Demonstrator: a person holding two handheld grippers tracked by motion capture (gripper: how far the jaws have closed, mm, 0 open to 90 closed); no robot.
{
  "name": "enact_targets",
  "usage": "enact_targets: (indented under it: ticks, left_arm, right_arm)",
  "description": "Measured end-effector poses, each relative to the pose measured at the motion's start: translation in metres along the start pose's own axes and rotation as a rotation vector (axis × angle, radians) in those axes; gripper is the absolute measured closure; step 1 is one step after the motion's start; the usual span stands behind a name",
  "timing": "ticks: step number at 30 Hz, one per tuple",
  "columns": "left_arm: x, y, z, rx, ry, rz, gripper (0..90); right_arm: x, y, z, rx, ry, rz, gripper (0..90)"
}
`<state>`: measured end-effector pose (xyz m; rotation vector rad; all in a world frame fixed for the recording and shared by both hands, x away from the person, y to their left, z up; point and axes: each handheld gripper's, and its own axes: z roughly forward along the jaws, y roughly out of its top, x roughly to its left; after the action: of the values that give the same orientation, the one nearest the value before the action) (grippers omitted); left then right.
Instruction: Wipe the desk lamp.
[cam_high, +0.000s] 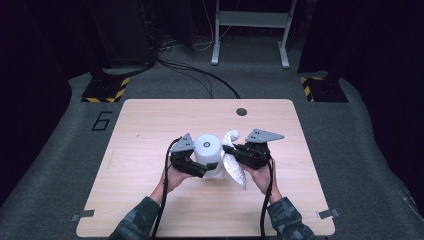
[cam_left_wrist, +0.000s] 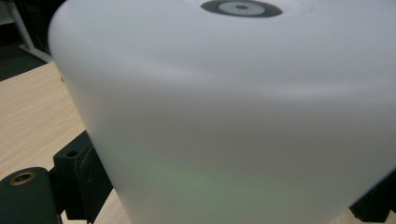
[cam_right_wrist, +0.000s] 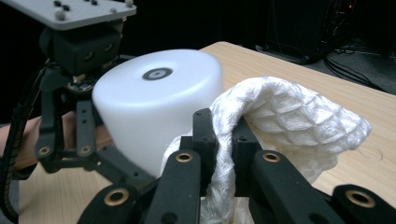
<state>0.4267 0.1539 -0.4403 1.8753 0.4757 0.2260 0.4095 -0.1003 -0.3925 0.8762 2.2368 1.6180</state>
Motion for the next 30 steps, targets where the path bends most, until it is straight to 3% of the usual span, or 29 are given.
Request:
enact_targets:
  ticks: [3,12,24,30]
  left_arm:
    - [-0.002,0.000,0.001,0.001,-0.018,0.002,8.7]
    - [-0.005,0.001,0.004,0.018,-0.042,0.026,8.7]
    - [-0.009,0.001,0.007,0.020,-0.043,0.030,8.7]
    - [-0.011,0.001,0.009,0.019,-0.017,0.036,8.7]
  right_arm:
    - [-0.006,0.001,0.000,-0.009,0.023,0.019,84.6]
    - [-0.014,0.011,0.004,-0.014,0.015,0.027,84.7]
    - [-0.015,0.016,0.009,-0.039,-0.012,0.054,84.7]
    - [-0.012,0.015,0.010,-0.068,-0.053,0.078,84.7]
